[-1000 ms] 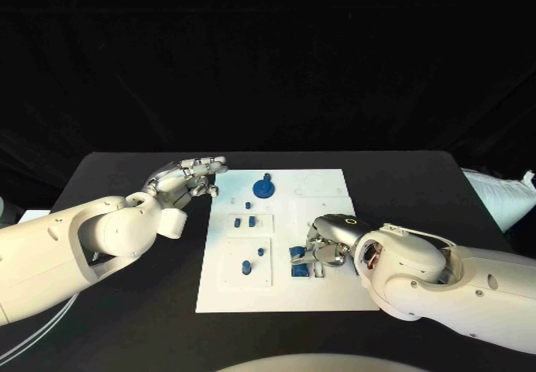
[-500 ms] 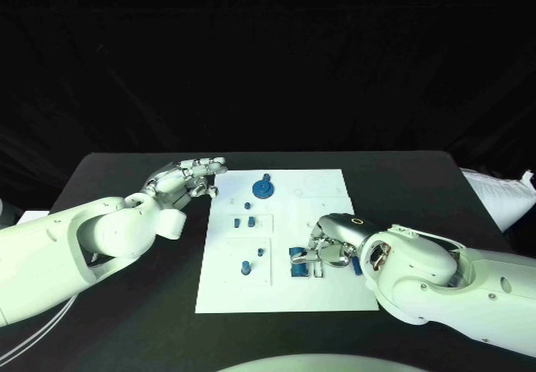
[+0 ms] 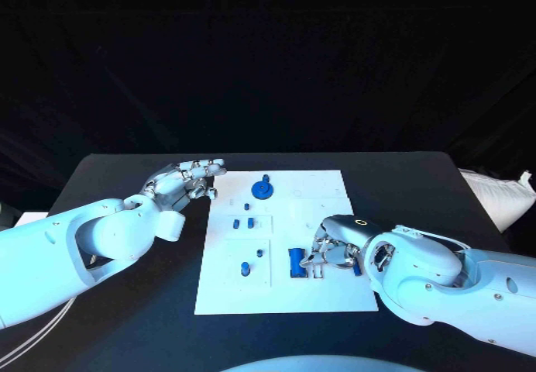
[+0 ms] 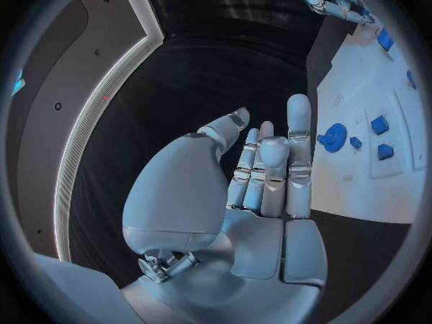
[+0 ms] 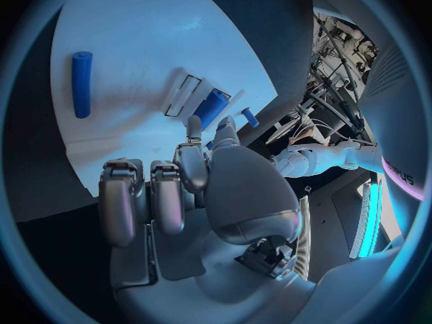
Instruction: Assemble the parts on the task board
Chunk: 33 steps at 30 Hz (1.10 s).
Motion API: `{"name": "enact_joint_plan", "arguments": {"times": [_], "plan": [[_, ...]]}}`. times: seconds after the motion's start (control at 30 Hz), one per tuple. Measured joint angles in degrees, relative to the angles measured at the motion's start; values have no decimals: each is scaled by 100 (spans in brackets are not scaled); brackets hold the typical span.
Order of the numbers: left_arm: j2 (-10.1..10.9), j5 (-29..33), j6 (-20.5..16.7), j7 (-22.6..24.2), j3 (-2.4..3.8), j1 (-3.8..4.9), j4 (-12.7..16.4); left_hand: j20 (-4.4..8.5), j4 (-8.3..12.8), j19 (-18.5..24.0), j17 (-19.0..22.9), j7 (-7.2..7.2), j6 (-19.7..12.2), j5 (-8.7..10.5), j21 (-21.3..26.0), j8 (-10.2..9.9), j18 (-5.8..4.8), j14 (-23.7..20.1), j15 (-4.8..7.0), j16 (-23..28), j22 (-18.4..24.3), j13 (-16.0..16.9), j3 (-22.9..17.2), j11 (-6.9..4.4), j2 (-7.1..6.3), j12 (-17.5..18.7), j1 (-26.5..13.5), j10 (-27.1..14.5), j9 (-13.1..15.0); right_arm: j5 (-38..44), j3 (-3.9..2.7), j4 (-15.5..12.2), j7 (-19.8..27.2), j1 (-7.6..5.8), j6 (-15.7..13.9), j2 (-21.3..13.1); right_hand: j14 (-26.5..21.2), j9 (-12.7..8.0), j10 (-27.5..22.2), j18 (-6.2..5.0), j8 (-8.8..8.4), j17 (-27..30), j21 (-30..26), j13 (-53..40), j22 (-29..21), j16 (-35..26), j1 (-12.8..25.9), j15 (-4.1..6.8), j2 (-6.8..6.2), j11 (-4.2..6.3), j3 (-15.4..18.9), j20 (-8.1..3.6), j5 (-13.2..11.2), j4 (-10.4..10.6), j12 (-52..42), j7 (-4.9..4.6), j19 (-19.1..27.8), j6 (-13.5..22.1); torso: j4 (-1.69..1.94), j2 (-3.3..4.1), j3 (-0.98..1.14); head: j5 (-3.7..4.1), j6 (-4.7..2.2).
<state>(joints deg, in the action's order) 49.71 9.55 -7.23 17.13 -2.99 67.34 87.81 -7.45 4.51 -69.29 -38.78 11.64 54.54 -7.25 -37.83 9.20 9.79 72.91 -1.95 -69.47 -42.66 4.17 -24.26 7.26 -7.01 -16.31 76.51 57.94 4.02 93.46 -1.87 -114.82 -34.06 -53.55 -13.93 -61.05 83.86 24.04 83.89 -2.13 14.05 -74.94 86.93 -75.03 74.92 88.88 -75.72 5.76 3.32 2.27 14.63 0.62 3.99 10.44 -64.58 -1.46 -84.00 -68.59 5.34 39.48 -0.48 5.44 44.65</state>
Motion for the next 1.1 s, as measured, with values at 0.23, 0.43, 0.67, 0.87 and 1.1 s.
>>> {"name": "enact_joint_plan", "arguments": {"times": [0.23, 0.43, 0.67, 0.87, 1.1], "plan": [[2, -5, 1, 0, -1, -2, 6, 0, 0, 0, 0, 0, 0, 0, 0, 0, 0, 0, 0, 0, 0, 0, 0, 0, 0, 0, 0, 0, 0, -123, 2, 8, 30, -15, -184, -257, 26, -128, 23, 0, -333, 0, -143, 112, 0, -66, -257, 5, 42, -39, -94, 0, 271, -94, 610, -164, 0, 417, -1, -3, -1, 42, -24], [7, -7, 2, 0, -1, -6, 10, 0, 0, 0, -1, 0, 0, 0, 0, 0, 0, 0, 0, 0, 0, 0, 0, 0, 0, 0, 0, 0, 0, -584, 3, -129, 202, -137, -512, -741, 5, -278, -36, -1, -568, 1, -195, 269, -1, -102, -441, -77, 181, -119, -178, 44, 894, -145, 830, -243, 1, 496, -1, -3, -2, 146, -59], [45, -15, 1, 1, -2, -10, 39, 0, 0, 0, -1, 0, 0, 0, 0, 0, 1, 0, 0, 0, 5, 0, 0, 0, 0, 0, 0, 0, 0, -881, 38, -155, 328, -219, -575, -1224, 26, -320, -58, -1, -600, 1, -286, 382, -1, -155, -281, -97, 142, -158, -150, 44, 1177, 11, 1023, -234, 1, 423, -27, -4, 0, 269, -101], [55, -42, 0, 1, -3, -16, 40, 0, 0, 0, -1, 0, 0, 0, 0, 0, 0, 0, 0, 0, 5, 0, 0, 0, 0, 0, 0, 0, 0, -863, 87, -84, 325, -204, -442, -1328, 26, -320, -72, -1, -617, 2, -287, 394, -1, -155, -184, -96, 81, -172, -121, 44, 1180, 39, 1052, -231, 1, 420, -53, -4, 4, 311, -122], [48, -63, 1, 2, -3, -35, 43, 0, 0, 0, -1, 0, 0, 0, 0, 0, 1, 0, 0, 0, 4, 0, 0, 0, 0, 0, 0, 0, 0, -673, 107, -34, 265, -152, -295, -1331, 10, -327, -64, 0, -666, 2, -287, 238, 3, -106, -159, -112, 34, -197, -131, 85, 1357, 64, 632, -275, 1, 464, -50, -7, 4, 347, -126]]}}
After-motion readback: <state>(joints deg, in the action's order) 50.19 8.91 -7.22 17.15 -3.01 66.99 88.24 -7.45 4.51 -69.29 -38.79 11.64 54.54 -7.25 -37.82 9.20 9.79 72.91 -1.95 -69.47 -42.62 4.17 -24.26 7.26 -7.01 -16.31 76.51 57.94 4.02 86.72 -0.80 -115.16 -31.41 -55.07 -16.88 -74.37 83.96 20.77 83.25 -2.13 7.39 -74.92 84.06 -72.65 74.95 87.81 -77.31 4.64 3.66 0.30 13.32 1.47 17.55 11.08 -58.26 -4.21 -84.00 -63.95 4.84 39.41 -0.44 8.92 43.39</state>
